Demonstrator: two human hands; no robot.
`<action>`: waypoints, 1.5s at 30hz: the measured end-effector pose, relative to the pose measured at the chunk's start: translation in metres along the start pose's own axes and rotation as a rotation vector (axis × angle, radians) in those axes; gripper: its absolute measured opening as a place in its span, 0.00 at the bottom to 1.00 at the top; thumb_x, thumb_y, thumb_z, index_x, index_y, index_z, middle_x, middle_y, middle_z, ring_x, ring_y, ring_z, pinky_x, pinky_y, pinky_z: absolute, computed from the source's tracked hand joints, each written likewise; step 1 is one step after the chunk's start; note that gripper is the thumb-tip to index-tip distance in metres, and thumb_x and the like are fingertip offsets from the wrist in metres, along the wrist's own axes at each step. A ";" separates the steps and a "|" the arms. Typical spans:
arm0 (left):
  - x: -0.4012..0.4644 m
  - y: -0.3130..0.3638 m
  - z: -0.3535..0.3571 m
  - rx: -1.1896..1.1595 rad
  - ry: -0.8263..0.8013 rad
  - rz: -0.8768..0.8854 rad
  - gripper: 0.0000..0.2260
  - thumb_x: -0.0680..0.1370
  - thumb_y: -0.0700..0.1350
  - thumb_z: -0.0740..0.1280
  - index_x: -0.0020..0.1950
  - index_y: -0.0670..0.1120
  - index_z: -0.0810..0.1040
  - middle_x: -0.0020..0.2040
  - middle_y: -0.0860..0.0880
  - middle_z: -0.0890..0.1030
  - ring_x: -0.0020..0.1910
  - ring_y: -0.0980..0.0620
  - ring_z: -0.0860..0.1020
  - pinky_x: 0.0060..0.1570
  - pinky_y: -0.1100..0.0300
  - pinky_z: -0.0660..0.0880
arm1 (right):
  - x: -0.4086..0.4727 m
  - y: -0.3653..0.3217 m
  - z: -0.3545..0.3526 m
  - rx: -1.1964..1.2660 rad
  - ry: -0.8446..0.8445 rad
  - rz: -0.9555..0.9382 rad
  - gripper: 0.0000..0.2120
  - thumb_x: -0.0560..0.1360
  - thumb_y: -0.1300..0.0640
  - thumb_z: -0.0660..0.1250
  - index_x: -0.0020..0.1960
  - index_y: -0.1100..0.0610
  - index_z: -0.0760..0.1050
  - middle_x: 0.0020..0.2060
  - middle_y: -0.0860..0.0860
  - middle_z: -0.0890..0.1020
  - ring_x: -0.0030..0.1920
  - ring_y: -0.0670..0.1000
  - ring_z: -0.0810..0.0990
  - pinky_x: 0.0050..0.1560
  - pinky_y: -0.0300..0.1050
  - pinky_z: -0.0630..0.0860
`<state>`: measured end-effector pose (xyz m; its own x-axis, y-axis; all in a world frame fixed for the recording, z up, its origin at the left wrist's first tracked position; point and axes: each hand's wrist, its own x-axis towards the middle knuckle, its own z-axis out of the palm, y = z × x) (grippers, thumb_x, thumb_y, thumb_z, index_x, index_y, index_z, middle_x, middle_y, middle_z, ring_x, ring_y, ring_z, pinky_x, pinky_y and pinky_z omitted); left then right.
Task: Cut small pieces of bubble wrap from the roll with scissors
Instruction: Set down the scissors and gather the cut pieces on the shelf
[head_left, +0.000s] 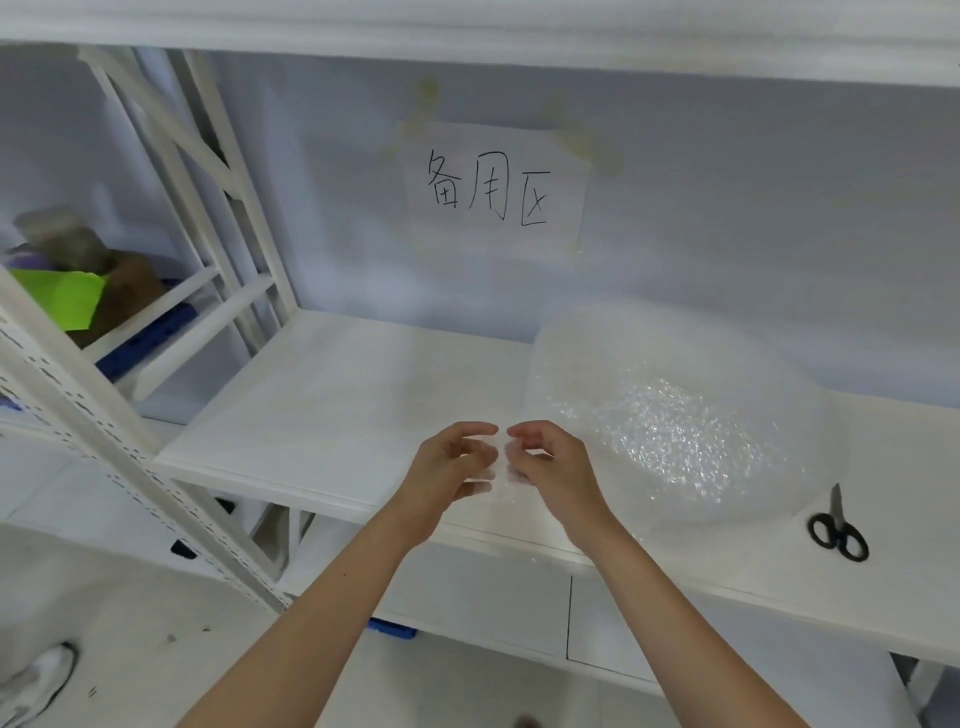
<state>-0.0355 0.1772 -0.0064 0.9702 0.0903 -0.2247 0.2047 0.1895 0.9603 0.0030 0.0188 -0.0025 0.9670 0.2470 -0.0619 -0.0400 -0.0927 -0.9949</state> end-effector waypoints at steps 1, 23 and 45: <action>0.004 0.000 -0.002 -0.004 0.017 -0.001 0.12 0.77 0.40 0.69 0.60 0.50 0.80 0.48 0.43 0.80 0.45 0.48 0.81 0.49 0.56 0.79 | 0.007 0.003 0.003 -0.012 0.003 -0.012 0.07 0.75 0.60 0.68 0.51 0.51 0.79 0.43 0.52 0.82 0.38 0.52 0.83 0.47 0.48 0.82; 0.064 0.002 -0.118 0.074 0.088 -0.080 0.06 0.77 0.39 0.70 0.49 0.36 0.82 0.38 0.45 0.80 0.34 0.50 0.76 0.47 0.57 0.80 | 0.080 0.026 0.111 0.025 0.114 0.050 0.07 0.75 0.62 0.68 0.54 0.58 0.78 0.46 0.58 0.82 0.35 0.52 0.81 0.40 0.40 0.78; 0.132 -0.010 -0.214 0.667 0.408 -0.163 0.06 0.75 0.46 0.67 0.45 0.48 0.84 0.39 0.48 0.84 0.38 0.47 0.82 0.45 0.54 0.81 | 0.079 0.077 0.092 -0.763 0.194 0.000 0.16 0.78 0.54 0.64 0.63 0.57 0.77 0.62 0.50 0.75 0.58 0.52 0.77 0.57 0.40 0.70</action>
<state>0.0625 0.3967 -0.0814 0.8241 0.4867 -0.2898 0.4993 -0.3824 0.7775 0.0533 0.1200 -0.0908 0.9964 0.0812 0.0230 0.0761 -0.7466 -0.6609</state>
